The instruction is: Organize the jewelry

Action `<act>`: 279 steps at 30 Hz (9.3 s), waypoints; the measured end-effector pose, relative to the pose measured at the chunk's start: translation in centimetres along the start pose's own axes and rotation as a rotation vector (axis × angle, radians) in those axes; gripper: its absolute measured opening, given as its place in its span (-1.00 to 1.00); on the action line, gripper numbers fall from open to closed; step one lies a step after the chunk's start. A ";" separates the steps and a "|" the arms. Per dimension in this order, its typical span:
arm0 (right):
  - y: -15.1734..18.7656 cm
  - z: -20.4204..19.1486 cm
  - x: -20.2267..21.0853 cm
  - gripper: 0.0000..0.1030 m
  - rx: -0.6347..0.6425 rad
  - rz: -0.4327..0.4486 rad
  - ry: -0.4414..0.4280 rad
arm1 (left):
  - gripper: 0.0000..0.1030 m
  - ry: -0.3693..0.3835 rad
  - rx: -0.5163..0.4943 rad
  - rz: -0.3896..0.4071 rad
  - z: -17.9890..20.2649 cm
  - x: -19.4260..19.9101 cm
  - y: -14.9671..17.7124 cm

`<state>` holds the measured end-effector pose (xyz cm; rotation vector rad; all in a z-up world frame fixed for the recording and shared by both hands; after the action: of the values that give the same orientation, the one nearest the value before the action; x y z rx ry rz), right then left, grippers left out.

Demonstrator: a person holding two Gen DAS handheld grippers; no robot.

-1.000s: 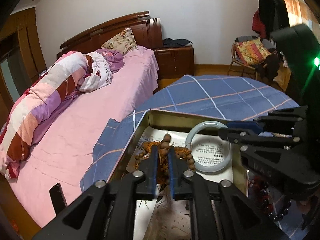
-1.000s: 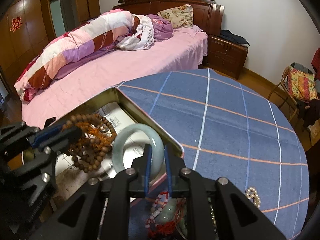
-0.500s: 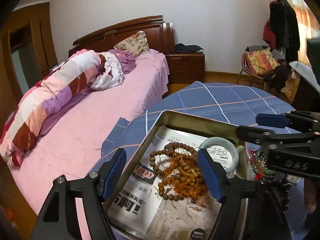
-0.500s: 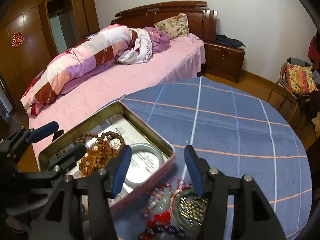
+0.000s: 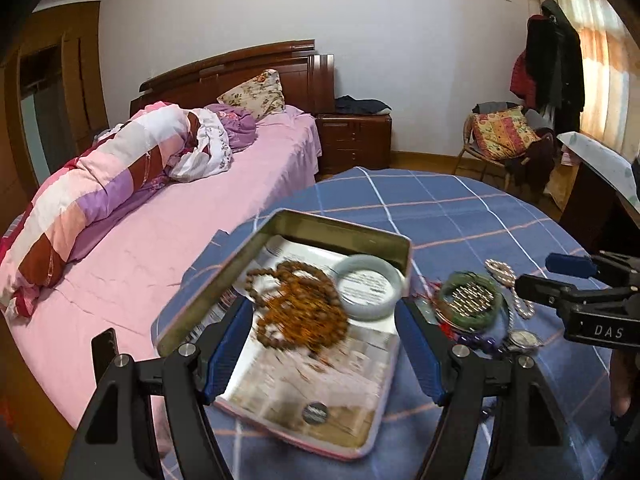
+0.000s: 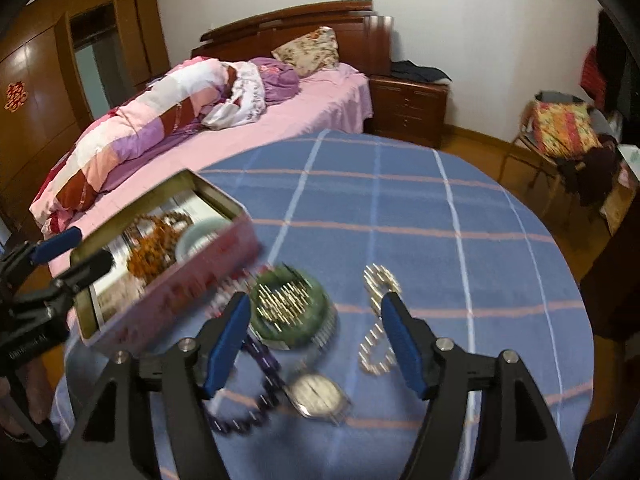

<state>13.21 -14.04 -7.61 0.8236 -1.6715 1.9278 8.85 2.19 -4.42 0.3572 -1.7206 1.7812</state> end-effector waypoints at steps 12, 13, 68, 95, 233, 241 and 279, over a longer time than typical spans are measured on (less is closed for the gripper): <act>4.4 3.0 0.2 0.44 -0.040 -0.044 0.045 | 0.43 0.013 -0.061 -0.003 5.2 1.3 1.9; 4.7 3.0 0.3 0.44 -0.040 -0.044 0.045 | 0.43 0.016 -0.068 -0.011 5.6 1.2 2.1; 6.2 3.3 0.6 0.34 -0.070 0.005 -0.009 | -0.75 0.230 -0.133 -0.103 10.2 -0.3 4.4; 5.6 -1.5 0.8 -0.16 0.065 -0.018 -0.146 | -0.74 0.298 -0.116 -0.226 9.6 -2.6 7.1; -4.6 -7.9 6.9 -0.90 0.112 0.215 -0.269 | -0.75 0.016 0.058 0.044 -4.7 4.6 -3.8; -4.4 -12.0 5.7 -0.90 0.163 0.199 -0.320 | -0.75 -0.008 0.105 0.029 -6.9 3.2 -2.6; 0.5 -15.9 0.6 0.09 0.228 0.054 -0.297 | 0.35 -0.070 0.103 -0.019 -7.9 1.7 -0.1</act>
<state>10.24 1.53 -8.88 1.2154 -1.6690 2.1462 9.48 10.29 -4.20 0.4832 -1.6715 1.8681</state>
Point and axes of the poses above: each gripper's, at about its wrist camera, not at the fingertips, and x roughly against the way its jaws point, z to its right, y to its underside, the point moved 3 cm from there along -x, roughly the way its jaws point, and after that the axes turned 14 degrees about y, right-handed, at the moved point
